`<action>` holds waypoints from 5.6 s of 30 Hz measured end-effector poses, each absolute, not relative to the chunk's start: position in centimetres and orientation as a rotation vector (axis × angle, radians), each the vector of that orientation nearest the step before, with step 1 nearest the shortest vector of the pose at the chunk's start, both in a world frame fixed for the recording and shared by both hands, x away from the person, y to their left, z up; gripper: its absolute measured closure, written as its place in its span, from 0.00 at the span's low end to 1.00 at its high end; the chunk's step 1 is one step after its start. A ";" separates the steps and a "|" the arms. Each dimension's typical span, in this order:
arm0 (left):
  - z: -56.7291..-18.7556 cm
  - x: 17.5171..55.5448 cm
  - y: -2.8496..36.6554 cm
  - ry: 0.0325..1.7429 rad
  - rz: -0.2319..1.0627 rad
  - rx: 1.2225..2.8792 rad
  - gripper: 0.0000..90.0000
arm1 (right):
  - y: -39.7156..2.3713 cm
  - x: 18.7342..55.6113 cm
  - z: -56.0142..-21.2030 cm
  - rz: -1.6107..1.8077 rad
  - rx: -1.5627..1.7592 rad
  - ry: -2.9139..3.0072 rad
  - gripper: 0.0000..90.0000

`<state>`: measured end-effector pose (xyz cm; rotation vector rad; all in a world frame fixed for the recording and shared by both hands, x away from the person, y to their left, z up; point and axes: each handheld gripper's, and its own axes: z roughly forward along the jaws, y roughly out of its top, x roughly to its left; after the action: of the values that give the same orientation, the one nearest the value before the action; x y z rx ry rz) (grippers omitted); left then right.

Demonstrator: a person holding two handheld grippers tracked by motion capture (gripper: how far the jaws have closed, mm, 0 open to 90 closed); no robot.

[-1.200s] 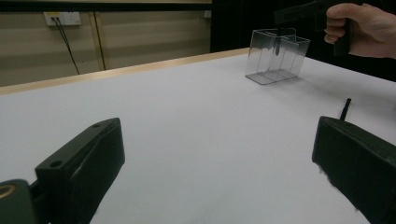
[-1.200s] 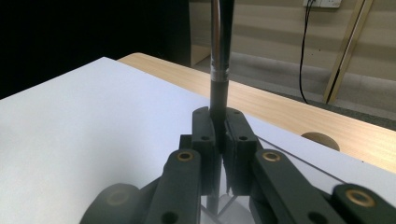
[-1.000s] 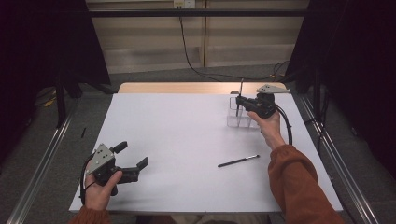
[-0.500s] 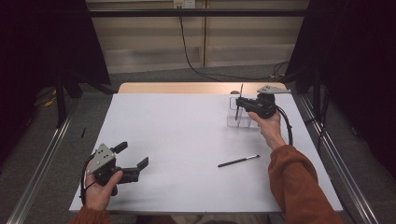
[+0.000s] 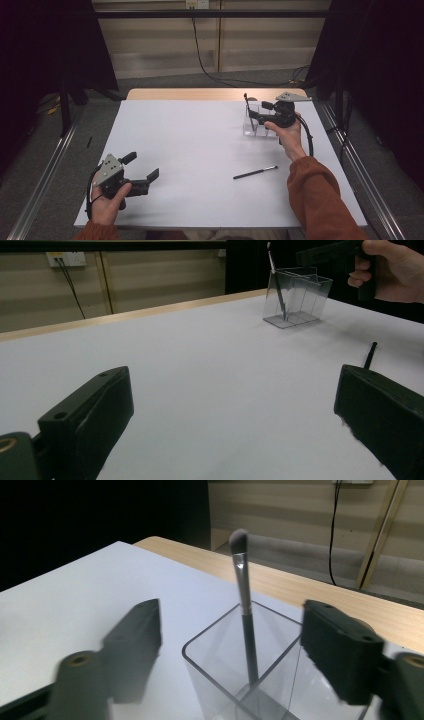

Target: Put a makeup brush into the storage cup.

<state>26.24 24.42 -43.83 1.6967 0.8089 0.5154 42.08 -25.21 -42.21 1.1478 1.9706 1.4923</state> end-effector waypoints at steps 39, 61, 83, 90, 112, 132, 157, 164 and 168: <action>-43.7 25.9 25.1 0.836 0.531 1.673 0.03 | -27.3 35.5 -42.2 1.491 1.096 1.905 0.02; -43.7 26.0 24.9 0.820 0.535 1.685 0.03 | -28.6 30.4 -42.6 1.475 1.129 1.843 0.04; -43.5 25.3 25.3 0.837 0.544 1.669 0.03 | -30.1 24.5 -43.8 1.459 1.141 1.850 0.03; -43.5 24.4 25.8 0.842 0.557 1.668 0.03 | -30.4 22.4 -44.4 1.435 1.126 1.864 0.03; -43.6 24.4 26.2 0.863 0.548 1.659 0.03 | -30.0 22.8 -44.2 1.461 1.104 1.870 0.02; -43.6 24.4 26.1 0.864 0.557 1.673 0.03 | -27.7 26.8 -43.1 1.476 0.997 1.987 0.00; -43.3 24.3 25.4 0.822 0.556 1.706 0.03 | -26.1 31.6 -41.4 1.398 0.955 2.178 0.04; -43.3 24.3 25.5 0.827 0.555 1.708 0.03 | -26.1 32.4 -40.9 1.324 0.930 2.370 0.11; -43.3 24.3 25.5 0.824 0.553 1.710 0.03 | -25.9 32.7 -41.0 1.282 0.918 2.429 0.12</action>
<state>24.30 25.49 -43.33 1.7102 0.8243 0.5527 32.73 -25.90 -41.03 0.9182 2.4293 1.2823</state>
